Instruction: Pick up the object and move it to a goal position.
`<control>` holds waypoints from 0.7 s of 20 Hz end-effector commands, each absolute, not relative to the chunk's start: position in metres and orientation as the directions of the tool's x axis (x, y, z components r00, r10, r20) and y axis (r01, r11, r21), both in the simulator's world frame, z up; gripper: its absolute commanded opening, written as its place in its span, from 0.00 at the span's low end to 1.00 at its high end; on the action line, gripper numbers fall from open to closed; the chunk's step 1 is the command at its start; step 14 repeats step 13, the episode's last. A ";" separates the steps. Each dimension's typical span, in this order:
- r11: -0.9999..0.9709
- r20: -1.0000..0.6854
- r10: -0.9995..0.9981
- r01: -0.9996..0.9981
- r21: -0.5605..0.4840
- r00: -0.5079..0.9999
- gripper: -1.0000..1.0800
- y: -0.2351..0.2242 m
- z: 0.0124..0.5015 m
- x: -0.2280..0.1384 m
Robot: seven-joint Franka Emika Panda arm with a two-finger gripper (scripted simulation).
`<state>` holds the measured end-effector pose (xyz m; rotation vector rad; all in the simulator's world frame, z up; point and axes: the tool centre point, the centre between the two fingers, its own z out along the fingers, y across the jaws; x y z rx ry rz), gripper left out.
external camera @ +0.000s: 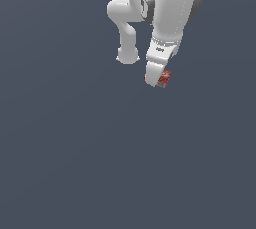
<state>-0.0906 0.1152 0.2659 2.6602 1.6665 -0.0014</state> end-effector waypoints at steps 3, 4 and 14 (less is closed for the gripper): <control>-0.437 -0.001 0.900 0.900 0.000 0.437 0.00 0.124 0.291 -0.105; -0.437 -0.001 0.900 0.900 0.000 0.437 0.00 0.126 0.296 -0.108; -0.437 0.000 0.899 0.899 0.000 0.437 0.00 0.133 0.316 -0.117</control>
